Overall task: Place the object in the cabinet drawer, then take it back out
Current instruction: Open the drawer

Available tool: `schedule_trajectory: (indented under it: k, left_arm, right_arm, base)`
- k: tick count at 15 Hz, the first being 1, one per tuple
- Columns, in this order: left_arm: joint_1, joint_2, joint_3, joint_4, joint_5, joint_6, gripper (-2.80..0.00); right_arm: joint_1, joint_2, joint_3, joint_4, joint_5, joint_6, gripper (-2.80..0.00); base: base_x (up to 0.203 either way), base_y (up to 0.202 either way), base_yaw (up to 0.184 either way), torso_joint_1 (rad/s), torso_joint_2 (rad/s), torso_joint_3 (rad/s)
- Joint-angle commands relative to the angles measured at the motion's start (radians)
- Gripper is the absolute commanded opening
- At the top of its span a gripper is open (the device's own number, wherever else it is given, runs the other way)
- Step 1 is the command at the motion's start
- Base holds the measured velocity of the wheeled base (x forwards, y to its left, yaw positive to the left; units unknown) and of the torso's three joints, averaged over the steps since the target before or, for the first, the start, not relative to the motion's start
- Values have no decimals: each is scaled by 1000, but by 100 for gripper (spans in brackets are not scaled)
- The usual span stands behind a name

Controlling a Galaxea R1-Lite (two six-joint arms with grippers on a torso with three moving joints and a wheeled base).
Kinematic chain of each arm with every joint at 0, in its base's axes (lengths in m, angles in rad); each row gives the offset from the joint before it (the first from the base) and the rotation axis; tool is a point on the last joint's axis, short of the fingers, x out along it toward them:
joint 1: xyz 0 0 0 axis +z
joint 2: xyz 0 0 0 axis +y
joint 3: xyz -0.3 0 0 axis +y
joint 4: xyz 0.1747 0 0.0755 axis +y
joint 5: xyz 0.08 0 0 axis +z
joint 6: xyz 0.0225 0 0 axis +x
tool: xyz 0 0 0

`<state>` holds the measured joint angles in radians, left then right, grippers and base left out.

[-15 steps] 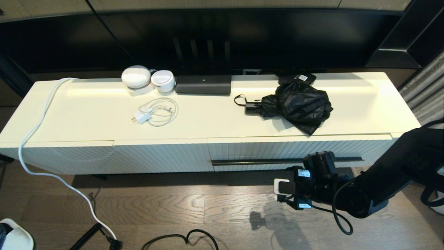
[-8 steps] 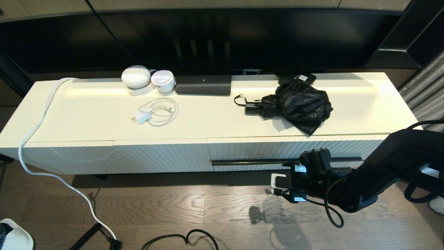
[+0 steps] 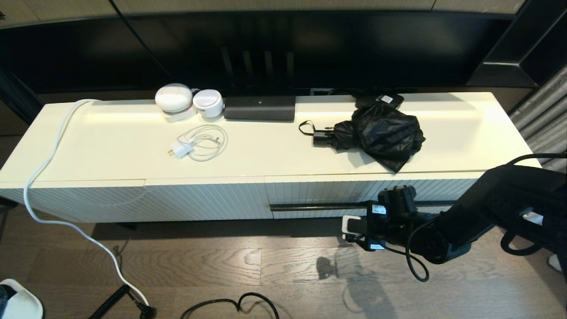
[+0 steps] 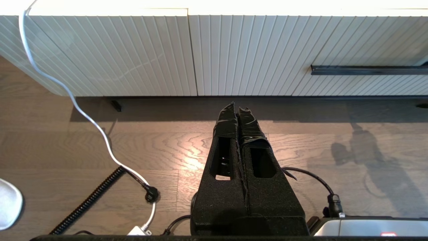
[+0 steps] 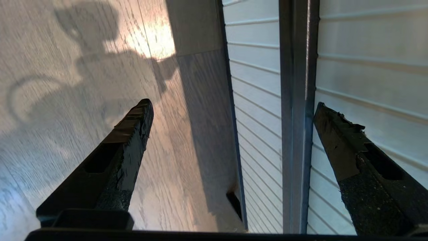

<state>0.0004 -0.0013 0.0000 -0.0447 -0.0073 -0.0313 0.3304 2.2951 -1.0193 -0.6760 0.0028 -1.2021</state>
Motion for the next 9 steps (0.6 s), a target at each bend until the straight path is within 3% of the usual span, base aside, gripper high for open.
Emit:
schedule_trajectory:
  k: [1,9]
  left_arm:
    - [0,1,0,0,0,-1,-280]
    - [0,1,0,-1,0,-1,-280]
  right_arm:
    - [-1,17,-14,-3,0,-7,0]
    - [-14,61,-77,-2,0,-10,0]
  base:
    - [0,0,0,0,0,0]
    - [0,0,0,0,0,0]
